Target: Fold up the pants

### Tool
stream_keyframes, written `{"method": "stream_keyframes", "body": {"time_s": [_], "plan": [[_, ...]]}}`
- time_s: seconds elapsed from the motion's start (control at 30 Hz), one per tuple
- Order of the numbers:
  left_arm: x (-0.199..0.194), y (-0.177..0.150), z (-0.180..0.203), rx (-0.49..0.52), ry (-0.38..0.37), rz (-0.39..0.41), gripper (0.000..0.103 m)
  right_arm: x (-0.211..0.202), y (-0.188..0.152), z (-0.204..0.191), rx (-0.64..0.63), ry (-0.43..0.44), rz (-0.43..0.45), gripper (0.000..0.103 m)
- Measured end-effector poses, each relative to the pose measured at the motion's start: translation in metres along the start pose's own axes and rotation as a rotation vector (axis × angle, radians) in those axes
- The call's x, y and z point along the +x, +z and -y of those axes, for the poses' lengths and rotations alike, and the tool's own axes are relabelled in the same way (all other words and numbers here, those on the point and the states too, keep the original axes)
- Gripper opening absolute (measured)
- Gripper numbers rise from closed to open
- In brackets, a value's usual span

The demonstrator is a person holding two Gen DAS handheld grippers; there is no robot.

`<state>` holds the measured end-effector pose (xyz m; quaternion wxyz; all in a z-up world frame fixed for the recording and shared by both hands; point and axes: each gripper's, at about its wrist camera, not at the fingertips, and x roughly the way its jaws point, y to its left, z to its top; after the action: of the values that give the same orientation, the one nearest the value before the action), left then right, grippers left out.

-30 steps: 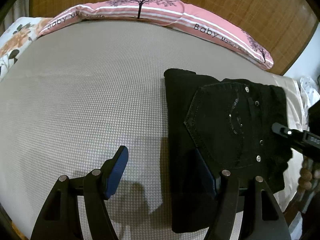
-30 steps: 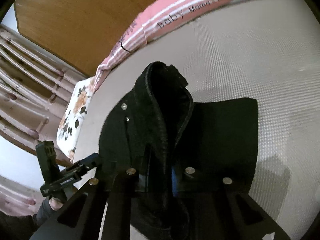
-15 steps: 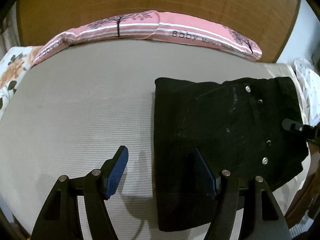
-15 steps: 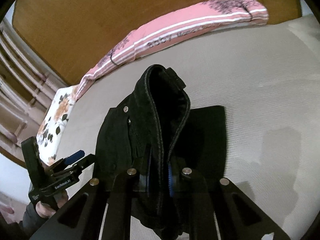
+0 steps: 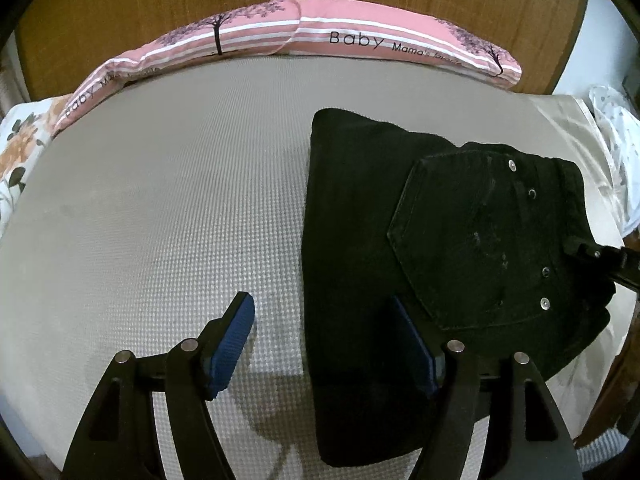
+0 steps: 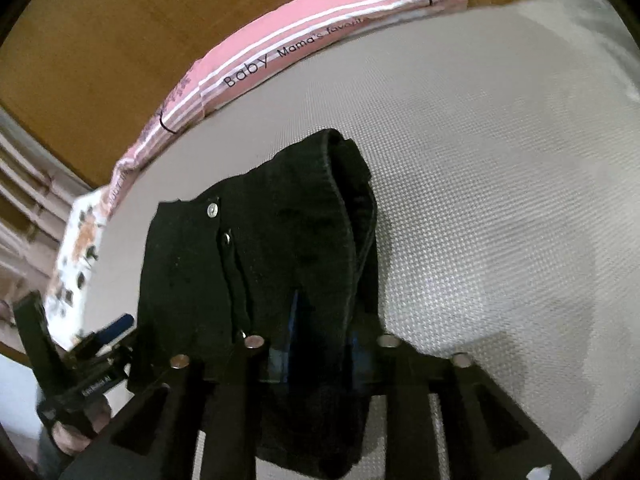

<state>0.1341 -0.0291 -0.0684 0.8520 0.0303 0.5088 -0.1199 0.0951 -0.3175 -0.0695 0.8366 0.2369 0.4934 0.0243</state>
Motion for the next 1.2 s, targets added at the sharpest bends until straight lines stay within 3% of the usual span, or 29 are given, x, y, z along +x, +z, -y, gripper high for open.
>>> {"method": "stream_keyframes", "body": {"time_s": [0.27,0.4,0.53,0.73,0.93,1.0,1.2], "plan": [[-0.001,-0.009,-0.002,-0.005,-0.018,-0.005,0.075,-0.020,-0.028,0.005,0.043,0.035,-0.027,0.033],[-0.004,-0.012,-0.003,-0.013,-0.021,-0.009,0.075,-0.032,-0.035,-0.010,-0.036,0.000,-0.003,0.020],[-0.006,-0.015,-0.003,-0.006,-0.029,-0.012,0.075,-0.041,-0.039,-0.017,-0.045,-0.011,0.015,0.018],[-0.001,-0.021,-0.001,0.014,-0.028,-0.021,0.077,-0.029,-0.051,0.000,0.024,-0.013,-0.030,0.019],[0.002,-0.023,-0.002,0.002,-0.023,-0.017,0.082,-0.027,-0.052,0.004,0.046,-0.022,-0.032,0.029],[0.003,-0.023,-0.006,-0.019,-0.037,-0.025,0.083,-0.027,-0.052,0.008,0.068,-0.033,-0.027,0.043],[-0.001,-0.020,-0.011,-0.041,-0.060,-0.034,0.083,-0.031,-0.048,0.005,0.049,-0.056,-0.013,0.048]]}}
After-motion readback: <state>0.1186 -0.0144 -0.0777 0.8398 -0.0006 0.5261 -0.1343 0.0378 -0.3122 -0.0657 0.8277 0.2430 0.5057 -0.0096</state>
